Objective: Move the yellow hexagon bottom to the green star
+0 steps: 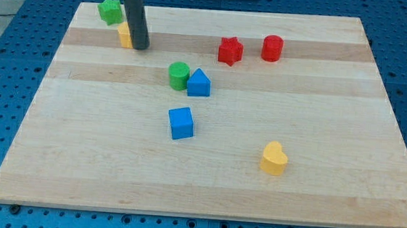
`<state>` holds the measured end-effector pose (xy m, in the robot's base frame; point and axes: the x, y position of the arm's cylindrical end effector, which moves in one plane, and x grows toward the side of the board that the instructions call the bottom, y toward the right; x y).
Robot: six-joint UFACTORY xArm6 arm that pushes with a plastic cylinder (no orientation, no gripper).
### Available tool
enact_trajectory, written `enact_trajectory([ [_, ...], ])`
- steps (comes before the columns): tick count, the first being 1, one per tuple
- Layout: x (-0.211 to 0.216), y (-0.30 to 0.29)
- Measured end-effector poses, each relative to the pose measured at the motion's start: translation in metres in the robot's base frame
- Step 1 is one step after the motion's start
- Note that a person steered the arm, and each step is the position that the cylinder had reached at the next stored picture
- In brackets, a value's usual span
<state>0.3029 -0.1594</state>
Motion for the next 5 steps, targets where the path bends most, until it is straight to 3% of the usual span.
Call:
enact_trajectory([
  [1, -0.014, -0.035],
  [3, -0.017, -0.043],
  [5, 0.083, -0.014],
])
